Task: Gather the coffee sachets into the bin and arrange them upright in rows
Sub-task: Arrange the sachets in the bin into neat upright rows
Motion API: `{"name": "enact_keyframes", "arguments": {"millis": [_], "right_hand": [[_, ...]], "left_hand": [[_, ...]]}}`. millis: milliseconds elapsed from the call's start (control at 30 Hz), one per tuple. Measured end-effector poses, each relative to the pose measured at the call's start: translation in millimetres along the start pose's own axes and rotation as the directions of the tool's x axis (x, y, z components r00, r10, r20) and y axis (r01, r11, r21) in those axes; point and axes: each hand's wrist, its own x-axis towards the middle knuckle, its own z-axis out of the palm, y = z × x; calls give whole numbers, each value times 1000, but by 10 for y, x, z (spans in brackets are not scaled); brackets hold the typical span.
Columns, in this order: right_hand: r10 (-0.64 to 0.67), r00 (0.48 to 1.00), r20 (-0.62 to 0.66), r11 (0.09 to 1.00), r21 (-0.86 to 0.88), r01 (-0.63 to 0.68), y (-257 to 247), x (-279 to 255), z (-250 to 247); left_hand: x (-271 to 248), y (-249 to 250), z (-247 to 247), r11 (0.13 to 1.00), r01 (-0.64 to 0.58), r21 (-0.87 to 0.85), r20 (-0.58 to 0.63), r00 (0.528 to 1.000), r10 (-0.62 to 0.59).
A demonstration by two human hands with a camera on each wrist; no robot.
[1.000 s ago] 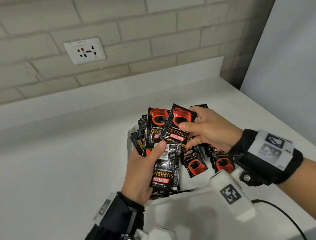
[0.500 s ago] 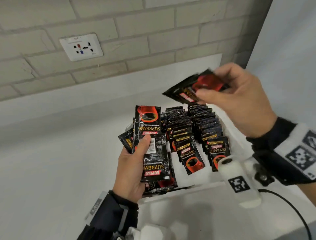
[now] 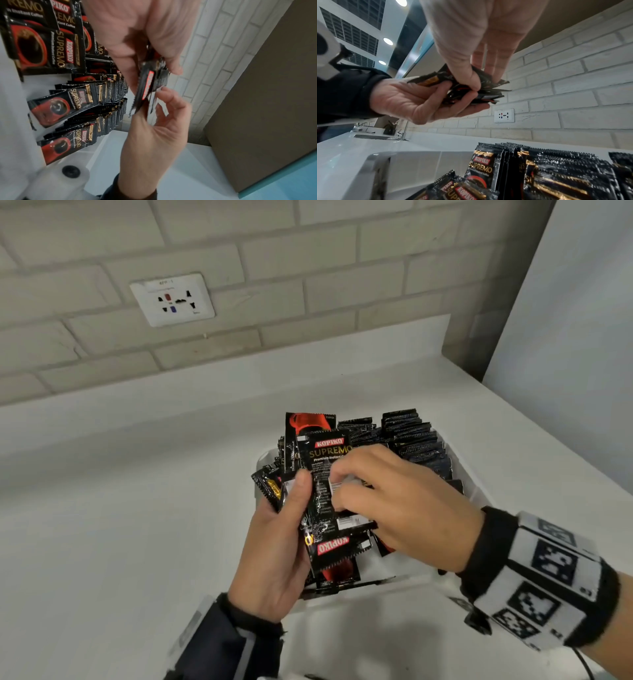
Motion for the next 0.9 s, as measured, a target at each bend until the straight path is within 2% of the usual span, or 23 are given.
{"name": "enact_keyframes", "arguments": {"millis": [67, 133, 167, 233, 300, 367, 500, 600, 700, 800, 900], "right_hand": [[11, 999, 51, 998, 63, -15, 9, -26, 28], [16, 995, 101, 976, 213, -37, 17, -64, 50], [37, 992, 121, 943, 325, -75, 14, -84, 53], [153, 977, 146, 815, 541, -209, -12, -104, 55], [332, 938, 97, 699, 643, -314, -61, -81, 56], [487, 872, 40, 647, 654, -391, -98, -22, 38], [621, 763, 180, 515, 640, -571, -70, 135, -11], [674, 698, 244, 366, 710, -602, 25, 208, -33], [652, 692, 310, 228, 790, -569, 69, 213, -2], [650, 691, 317, 161, 831, -533, 63, 198, 53], [670, 675, 310, 146, 836, -529, 80, 178, 72]], "left_hand": [[12, -13, -16, 999, -24, 27, 13, 1000, 24], [23, -21, -40, 997, -56, 44, 6, 998, 56], [27, -25, -47, 996, -71, 51, -3, 997, 71], [37, -35, -45, 994, -95, 59, -25, 995, 96], [46, -45, -28, 991, -122, 62, -47, 991, 125], [41, -42, 3, 985, -155, 77, -65, 985, 160], [20, -24, 53, 967, -212, 145, -58, 973, 222], [17, -24, 44, 969, -196, 150, -43, 978, 204], [17, -45, 26, 980, -155, 126, -40, 986, 162], [30, -65, 17, 992, -107, 60, -50, 993, 110], [53, -73, 5, 996, -87, 16, -48, 995, 88]]}}
